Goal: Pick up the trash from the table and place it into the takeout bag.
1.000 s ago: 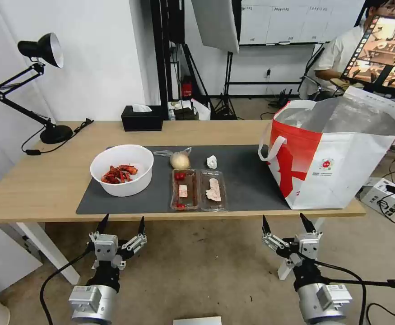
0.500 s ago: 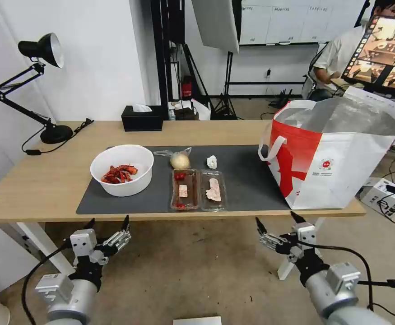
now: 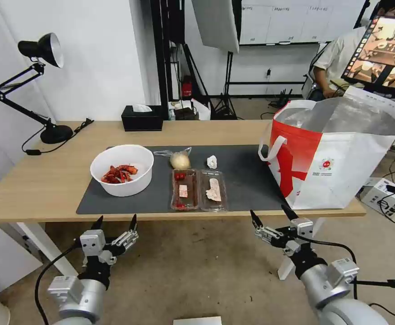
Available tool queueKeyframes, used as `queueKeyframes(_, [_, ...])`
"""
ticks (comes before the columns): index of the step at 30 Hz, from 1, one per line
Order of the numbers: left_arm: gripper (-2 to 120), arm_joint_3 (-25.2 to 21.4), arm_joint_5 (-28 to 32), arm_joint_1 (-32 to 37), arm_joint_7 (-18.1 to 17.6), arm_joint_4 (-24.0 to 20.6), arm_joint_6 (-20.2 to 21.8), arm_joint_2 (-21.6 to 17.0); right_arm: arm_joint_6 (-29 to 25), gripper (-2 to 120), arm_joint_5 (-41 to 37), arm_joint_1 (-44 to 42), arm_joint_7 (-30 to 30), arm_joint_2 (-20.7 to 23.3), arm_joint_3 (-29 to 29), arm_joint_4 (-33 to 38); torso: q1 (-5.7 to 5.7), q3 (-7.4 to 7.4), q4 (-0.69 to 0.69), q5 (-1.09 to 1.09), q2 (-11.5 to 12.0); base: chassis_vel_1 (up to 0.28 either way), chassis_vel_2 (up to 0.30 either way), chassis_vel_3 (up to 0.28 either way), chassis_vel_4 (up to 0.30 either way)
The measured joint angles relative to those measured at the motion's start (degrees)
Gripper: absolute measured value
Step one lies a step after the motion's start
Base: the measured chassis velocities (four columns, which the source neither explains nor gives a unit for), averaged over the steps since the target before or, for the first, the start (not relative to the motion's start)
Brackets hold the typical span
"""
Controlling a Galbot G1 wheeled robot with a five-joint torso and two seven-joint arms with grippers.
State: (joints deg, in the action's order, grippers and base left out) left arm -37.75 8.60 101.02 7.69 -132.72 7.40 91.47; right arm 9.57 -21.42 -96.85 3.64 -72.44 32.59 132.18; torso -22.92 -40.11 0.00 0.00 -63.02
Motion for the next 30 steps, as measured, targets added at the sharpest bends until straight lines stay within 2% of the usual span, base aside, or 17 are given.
queueKeyframes(2, [100, 0.9, -0.4, -0.1, 0.2, 1.2, -2.7, 0.0, -2.0, 100, -0.5, 0.4, -0.1, 0.1, 0.0, -1.0, 0.0, 0.0, 0.0, 0.0, 0.0, 0.0, 0.0, 0.0, 0.0])
queueKeyframes(4, [100, 1.5, -0.1, -0.4, 0.2, 1.7, -3.5, 0.0, -2.8, 100, -0.6, 0.6, -0.2, 0.3, 0.0, -1.4, 0.0, 0.0, 0.0, 0.0, 0.0, 0.0, 0.0, 0.0, 0.0])
queueKeyframes(14, [100, 1.7, 0.1, -0.7, 0.2, 2.6, -4.0, -0.1, -2.6, 100, -5.2, 1.0, -0.5, 0.9, -0.6, -2.3, 0.0, 0.0, 0.0, 0.0, 0.0, 0.0, 0.0, 0.0, 0.0])
queueKeyframes(18, [100, 1.6, 0.1, -0.7, 0.2, 2.7, -4.1, -0.1, -0.6, 100, -10.8, 1.4, -1.8, 0.9, -1.9, -2.3, 0.0, 0.0, 0.0, -0.01, 0.0, 0.0, 0.0, 0.0, 0.0])
queueKeyframes(20, [100, 1.5, 0.1, -0.6, 0.3, 2.7, -4.1, -0.1, 2.0, 100, -20.3, 2.3, -4.2, 1.3, -3.5, -1.3, 0.0, 0.0, -0.01, -0.01, 0.0, 0.0, 0.0, 0.0, 0.0])
queueKeyframes(21, [100, 1.5, 0.1, -0.6, 0.3, 2.7, -4.1, -0.1, 2.0, 100, -20.3, 2.3, -4.2, 1.3, -3.5, -1.3, 0.0, 0.0, -0.01, -0.01, 0.0, 0.0, 0.0, 0.0, 0.0])
queueKeyframes(25, [100, 1.3, 0.1, -0.2, 0.6, 2.6, -4.1, -0.1, 6.4, 100, -42.2, 6.9, -11.0, 2.2, -6.3, 0.2, 0.0, 0.0, -0.01, -0.02, 0.0, 0.0, 0.0, 0.0, 0.0])
queueKeyframes(26, [100, 1.3, 0.1, -0.2, 0.6, 2.6, -4.1, -0.1, 6.4, 100, -42.2, 6.9, -11.0, 2.2, -6.3, 0.2, 0.0, 0.0, -0.01, -0.02, 0.0, 0.0, 0.0, 0.0, 0.0])
queueKeyframes(28, [100, 1.3, 0.1, 0.0, 0.7, 2.5, -4.2, -0.1, 7.2, 100, -50.9, 9.4, -14.9, 2.3, -7.7, 0.6, 0.0, 0.0, 0.0, -0.01, 0.0, 0.0, 0.0, 0.0, 0.0])
queueKeyframes(29, [100, 1.3, 0.1, 0.1, 0.7, 2.5, -4.2, -0.1, 7.2, 100, -57.9, 11.5, -19.2, 2.2, -9.1, 1.0, 0.01, 0.0, 0.0, -0.01, 0.0, 0.0, 0.0, 0.0, 0.0])
queueKeyframes(30, [100, 1.3, 0.1, 0.1, 0.7, 2.5, -4.2, -0.1, 7.2, 100, -57.9, 11.5, -19.2, 2.2, -9.1, 1.0, 0.01, 0.0, 0.0, -0.01, 0.0, 0.0, 0.0, 0.0, 0.0])
